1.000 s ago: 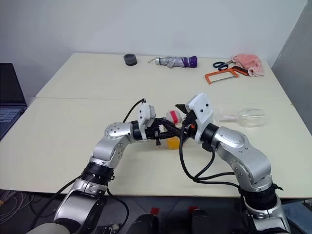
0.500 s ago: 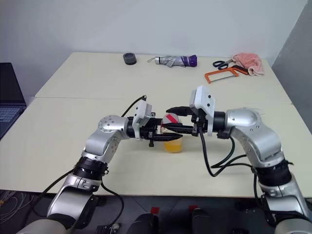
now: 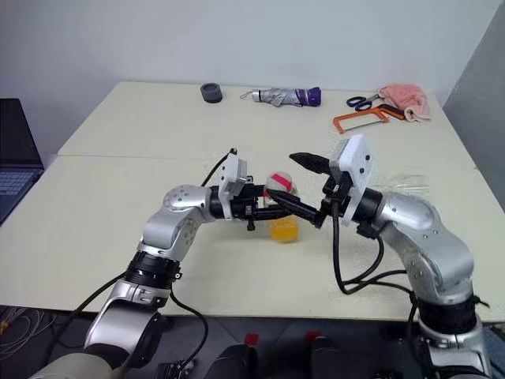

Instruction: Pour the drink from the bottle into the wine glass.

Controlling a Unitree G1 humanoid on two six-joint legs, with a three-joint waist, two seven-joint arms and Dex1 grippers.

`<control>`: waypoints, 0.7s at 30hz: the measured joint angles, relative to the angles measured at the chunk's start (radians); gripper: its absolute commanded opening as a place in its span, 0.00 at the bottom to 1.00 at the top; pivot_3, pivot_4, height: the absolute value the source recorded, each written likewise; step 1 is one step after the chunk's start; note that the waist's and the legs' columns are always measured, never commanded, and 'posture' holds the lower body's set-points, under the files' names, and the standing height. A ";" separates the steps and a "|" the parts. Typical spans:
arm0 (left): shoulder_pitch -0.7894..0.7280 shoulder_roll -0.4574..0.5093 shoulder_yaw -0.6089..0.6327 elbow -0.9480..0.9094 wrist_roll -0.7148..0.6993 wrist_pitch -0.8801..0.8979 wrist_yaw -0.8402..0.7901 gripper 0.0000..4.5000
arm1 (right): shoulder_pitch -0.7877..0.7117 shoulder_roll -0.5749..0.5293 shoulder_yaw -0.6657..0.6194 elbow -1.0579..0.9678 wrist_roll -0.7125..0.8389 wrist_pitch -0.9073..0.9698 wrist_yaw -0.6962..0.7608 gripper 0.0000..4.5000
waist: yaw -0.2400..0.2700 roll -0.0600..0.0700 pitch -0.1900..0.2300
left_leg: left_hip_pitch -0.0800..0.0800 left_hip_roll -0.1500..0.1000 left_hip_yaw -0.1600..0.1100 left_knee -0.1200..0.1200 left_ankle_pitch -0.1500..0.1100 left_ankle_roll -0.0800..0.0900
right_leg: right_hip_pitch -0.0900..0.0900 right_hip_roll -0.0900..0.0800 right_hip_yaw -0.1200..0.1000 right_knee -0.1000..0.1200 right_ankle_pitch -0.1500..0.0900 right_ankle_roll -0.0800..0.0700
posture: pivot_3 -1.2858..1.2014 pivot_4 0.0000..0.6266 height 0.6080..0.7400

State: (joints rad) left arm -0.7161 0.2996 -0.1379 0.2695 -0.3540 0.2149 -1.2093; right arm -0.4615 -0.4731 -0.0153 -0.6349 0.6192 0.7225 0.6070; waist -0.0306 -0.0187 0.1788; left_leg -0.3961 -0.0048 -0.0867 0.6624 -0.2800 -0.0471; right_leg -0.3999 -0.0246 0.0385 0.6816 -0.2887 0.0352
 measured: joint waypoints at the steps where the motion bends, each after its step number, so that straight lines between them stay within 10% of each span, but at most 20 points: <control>1: -0.005 -0.001 0.000 0.017 0.002 -0.007 0.001 0.40 | 0.023 0.028 0.011 -0.034 -0.010 0.027 -0.062 0.88 | 0.000 0.000 0.000 | 0.000 0.000 0.000 0.000 0.000 0.000 | 0.000 0.000 0.000 0.000 0.000 0.000 | 0.52 0.24 1.00; 15: -0.041 -0.030 -0.004 0.096 0.038 -0.073 -0.002 0.40 | 0.047 0.178 0.156 -0.023 -0.225 0.034 -0.347 0.88 | -0.002 0.000 0.000 | -0.003 -0.002 0.003 0.000 0.001 -0.001 | -0.005 0.001 0.002 0.001 0.000 0.000 | 0.52 0.24 1.00; 21: -0.041 -0.030 -0.004 0.099 0.045 -0.087 -0.002 0.40 | 0.047 0.181 0.154 -0.009 -0.224 0.031 -0.332 0.51 | -0.002 0.000 0.000 | -0.003 -0.002 0.003 0.000 0.001 -0.001 | -0.005 0.001 0.002 0.001 0.000 0.000 | 0.52 0.24 1.00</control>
State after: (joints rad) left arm -0.7575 0.2701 -0.1418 0.3681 -0.3095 0.1278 -1.2117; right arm -0.4147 -0.2917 0.1388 -0.6440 0.3950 0.7534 0.2751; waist -0.0323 -0.0186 0.1787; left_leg -0.3991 -0.0065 -0.0834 0.6626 -0.2790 -0.0485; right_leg -0.4051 -0.0233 0.0403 0.6828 -0.2884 0.0352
